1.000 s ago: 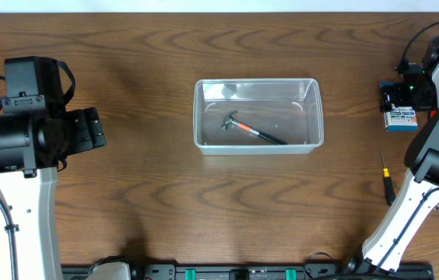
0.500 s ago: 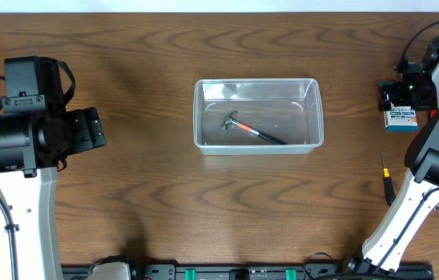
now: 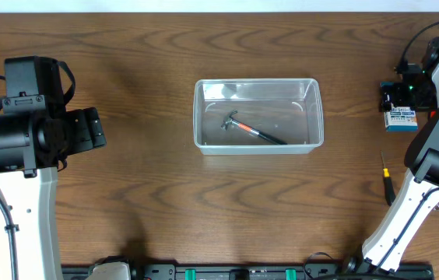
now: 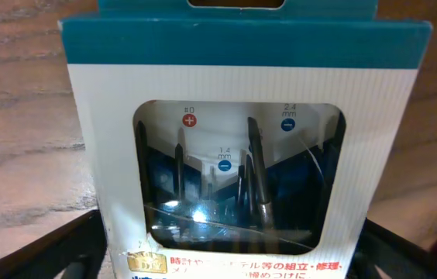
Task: Pack container
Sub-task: 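Lower the right gripper onto the blue-white screwdriver box and close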
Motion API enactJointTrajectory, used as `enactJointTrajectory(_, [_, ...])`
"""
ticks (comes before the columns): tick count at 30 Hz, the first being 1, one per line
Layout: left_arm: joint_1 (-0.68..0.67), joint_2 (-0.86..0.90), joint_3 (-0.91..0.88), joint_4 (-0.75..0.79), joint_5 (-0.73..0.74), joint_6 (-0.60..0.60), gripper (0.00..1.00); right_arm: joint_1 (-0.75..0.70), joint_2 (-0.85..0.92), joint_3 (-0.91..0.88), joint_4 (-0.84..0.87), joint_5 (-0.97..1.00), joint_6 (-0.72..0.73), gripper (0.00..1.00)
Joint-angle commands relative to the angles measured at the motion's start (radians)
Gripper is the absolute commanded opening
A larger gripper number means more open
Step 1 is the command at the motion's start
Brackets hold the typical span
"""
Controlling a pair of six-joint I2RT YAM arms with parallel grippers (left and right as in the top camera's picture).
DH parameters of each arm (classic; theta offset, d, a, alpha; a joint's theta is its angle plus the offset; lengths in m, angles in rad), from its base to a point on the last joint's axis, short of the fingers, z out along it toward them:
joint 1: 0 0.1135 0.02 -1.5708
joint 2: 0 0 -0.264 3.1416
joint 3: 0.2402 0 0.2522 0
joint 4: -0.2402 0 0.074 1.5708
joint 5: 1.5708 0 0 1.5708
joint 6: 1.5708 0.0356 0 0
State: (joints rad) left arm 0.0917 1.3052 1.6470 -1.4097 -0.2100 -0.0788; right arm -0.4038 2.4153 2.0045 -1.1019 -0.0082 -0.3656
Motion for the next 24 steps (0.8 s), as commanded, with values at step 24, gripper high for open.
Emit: enactJointTrajectory(24, [0.005,0.001,0.005,-0.002,-0.008,-0.009,0.98,0.002,0.008,0.01,-0.01,0.005,0.029,0.73])
